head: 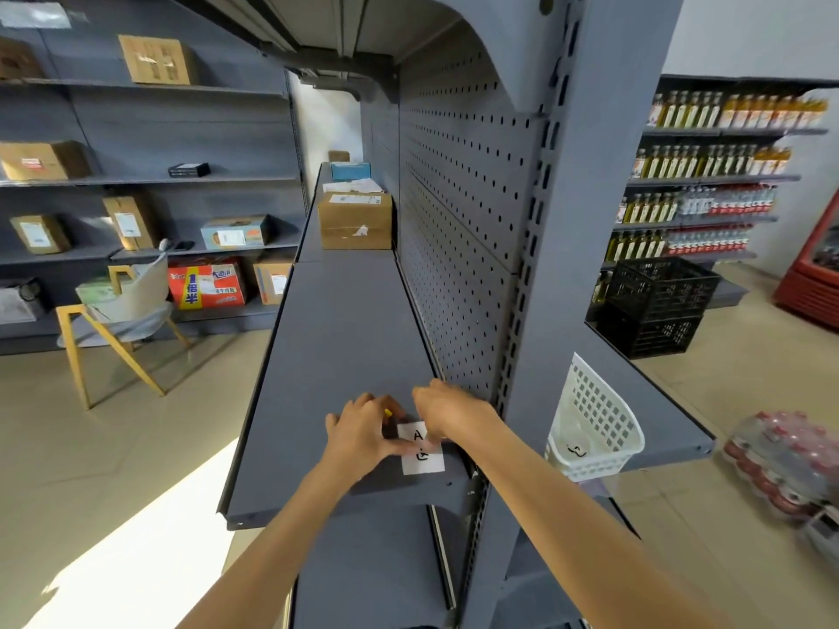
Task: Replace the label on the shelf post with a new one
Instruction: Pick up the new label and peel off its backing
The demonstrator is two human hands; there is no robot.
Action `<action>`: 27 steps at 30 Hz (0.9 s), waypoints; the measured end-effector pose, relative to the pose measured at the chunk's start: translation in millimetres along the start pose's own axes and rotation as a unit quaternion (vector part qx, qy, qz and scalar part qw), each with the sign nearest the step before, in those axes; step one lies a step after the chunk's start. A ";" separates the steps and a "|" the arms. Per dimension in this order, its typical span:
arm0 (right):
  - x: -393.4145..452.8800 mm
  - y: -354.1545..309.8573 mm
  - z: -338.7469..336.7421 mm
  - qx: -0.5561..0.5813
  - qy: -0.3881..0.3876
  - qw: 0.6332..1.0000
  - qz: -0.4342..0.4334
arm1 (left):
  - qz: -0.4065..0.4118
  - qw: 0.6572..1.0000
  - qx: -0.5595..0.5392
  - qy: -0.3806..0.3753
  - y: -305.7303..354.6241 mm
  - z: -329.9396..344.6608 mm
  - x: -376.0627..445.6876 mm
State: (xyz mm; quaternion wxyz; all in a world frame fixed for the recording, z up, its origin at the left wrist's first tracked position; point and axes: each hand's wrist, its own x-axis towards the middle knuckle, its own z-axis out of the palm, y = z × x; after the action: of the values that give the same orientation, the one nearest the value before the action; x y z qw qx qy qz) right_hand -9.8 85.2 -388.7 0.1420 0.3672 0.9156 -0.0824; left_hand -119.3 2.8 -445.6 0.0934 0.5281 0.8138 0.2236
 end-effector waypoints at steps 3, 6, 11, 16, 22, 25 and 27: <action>4.4 -1.0 -3.1 0.001 -0.020 1.000 0.006 | -0.010 1.000 0.013 -0.023 0.8 -0.5 4.2; 6.0 -0.2 -4.1 0.024 -0.023 0.999 0.010 | -0.018 0.999 0.019 -0.038 2.6 -2.1 6.7; -0.5 -0.1 -8.8 0.069 0.028 0.997 -0.009 | -0.015 1.000 -0.026 0.008 3.8 -4.5 -1.7; -9.7 -3.0 -20.2 0.112 0.085 0.989 -0.045 | -0.022 0.994 -0.062 0.082 11.1 -16.0 -11.0; -27.5 -8.4 -32.2 0.180 0.173 0.963 -0.098 | -0.015 0.982 -0.123 0.144 21.6 -40.1 -22.1; -39.4 -10.0 -43.6 0.206 0.226 0.944 -0.122 | 0.026 0.968 -0.162 0.190 26.9 -58.4 -27.1; -49.7 -10.2 -54.2 0.206 0.259 0.934 -0.137 | 0.047 0.962 -0.164 0.212 36.6 -74.6 -32.4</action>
State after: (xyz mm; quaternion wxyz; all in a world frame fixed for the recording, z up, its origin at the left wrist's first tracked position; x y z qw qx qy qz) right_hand 6.5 59.5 -321.1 -0.1912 0.2676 0.9251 -0.1896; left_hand -104.6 -33.7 -365.5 -0.0064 0.4839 0.7414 0.4649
